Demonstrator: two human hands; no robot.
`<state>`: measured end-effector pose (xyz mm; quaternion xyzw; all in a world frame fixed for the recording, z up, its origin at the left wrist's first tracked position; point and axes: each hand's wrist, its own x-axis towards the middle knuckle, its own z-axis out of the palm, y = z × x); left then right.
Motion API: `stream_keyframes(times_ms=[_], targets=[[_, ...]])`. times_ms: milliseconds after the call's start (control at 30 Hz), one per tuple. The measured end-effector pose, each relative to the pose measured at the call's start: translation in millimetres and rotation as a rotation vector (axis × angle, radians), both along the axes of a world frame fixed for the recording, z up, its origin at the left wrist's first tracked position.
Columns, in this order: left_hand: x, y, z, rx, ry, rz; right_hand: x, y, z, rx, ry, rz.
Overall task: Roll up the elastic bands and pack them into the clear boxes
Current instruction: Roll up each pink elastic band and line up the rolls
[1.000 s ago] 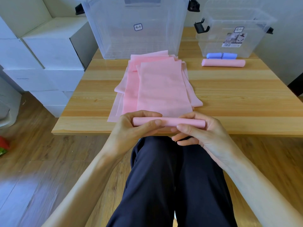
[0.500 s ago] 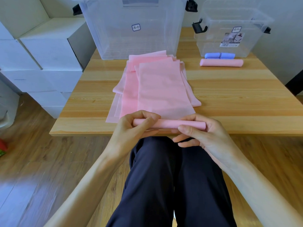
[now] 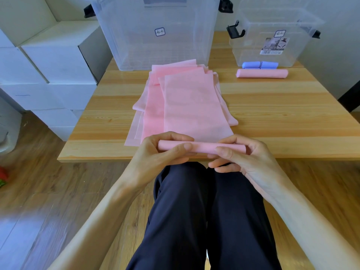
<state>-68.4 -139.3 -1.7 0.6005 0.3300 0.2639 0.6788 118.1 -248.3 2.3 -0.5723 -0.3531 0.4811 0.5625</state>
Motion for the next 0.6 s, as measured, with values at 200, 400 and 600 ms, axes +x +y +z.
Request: stream_keyframes(times_ms=[200, 400, 600], targets=[[3.4, -3.2, 1.2, 0.009, -0.011, 0.000, -3.4, 1.4, 0.4, 0.012, -0.008, 0.022], [3.1, -3.8, -0.4, -0.084, -0.064, -0.002, -6.2, 3.9, -0.7, 0.008, 0.014, 0.019], [4.8, -1.0, 0.8, -0.162, -0.115, 0.021, -4.0, 1.8, -1.9, 0.003, 0.017, -0.009]])
